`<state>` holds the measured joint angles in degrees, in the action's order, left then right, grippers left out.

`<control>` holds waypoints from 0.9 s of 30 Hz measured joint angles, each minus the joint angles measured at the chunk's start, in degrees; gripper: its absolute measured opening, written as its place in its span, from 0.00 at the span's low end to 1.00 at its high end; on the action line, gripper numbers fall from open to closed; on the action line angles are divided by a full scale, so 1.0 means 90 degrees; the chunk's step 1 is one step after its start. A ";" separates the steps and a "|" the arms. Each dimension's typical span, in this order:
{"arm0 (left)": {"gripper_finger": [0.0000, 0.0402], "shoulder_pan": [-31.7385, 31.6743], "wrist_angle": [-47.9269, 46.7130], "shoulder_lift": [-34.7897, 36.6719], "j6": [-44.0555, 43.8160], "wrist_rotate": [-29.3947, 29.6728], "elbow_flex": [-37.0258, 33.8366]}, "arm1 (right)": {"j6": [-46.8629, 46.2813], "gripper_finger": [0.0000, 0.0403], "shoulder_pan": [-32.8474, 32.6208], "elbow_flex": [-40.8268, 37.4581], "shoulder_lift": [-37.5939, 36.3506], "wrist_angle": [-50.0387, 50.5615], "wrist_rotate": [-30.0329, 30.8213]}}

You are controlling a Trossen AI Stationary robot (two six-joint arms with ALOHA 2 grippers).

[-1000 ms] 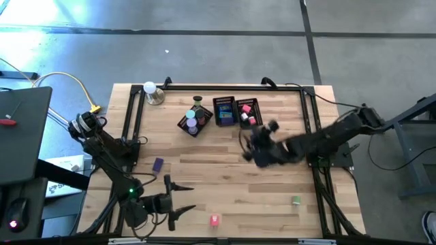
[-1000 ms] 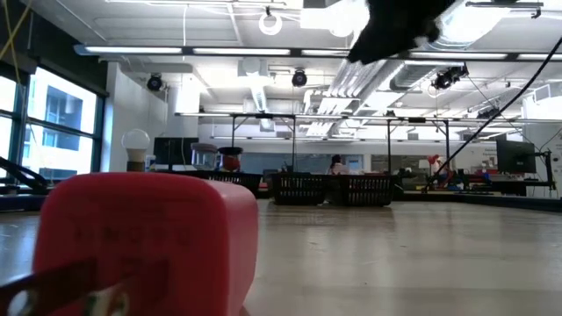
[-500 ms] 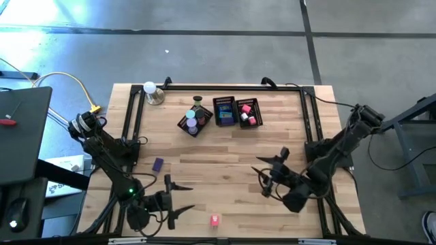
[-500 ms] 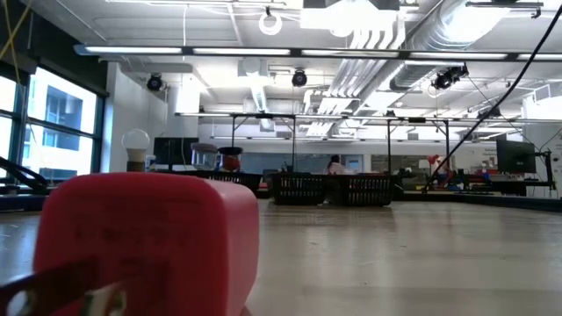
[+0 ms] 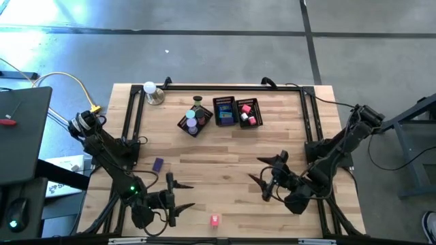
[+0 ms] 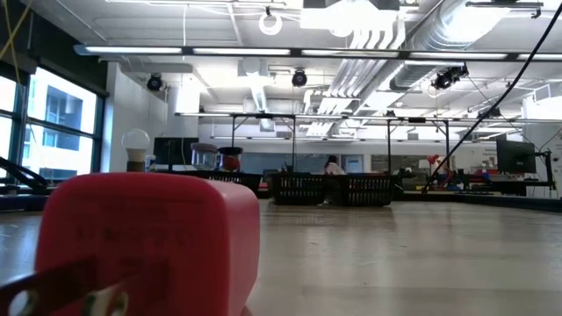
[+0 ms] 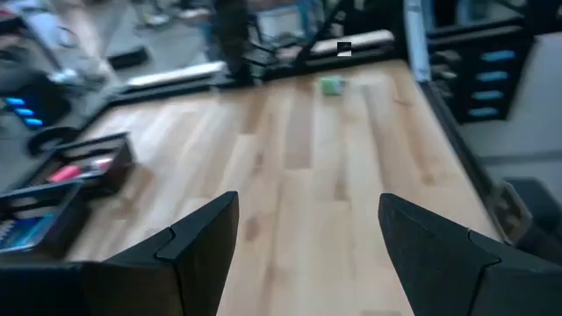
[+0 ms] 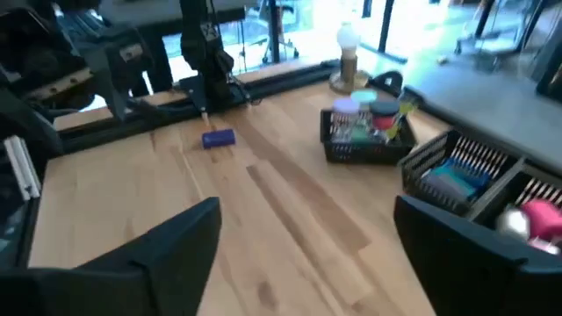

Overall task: Pick & Place Office items
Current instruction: Put the purple digital timer into the middle black bin

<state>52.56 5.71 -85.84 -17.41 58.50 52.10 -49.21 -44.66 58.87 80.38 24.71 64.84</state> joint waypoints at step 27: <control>0.67 -0.1644 -0.6988 0.1769 -0.6803 -0.4782 0.0000 | 0.0496 0.92 0.0175 0.0000 0.0301 0.0090 -0.0338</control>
<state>37.77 -57.18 -69.92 -78.64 15.46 52.10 -44.75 -43.09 58.87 83.09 25.52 61.80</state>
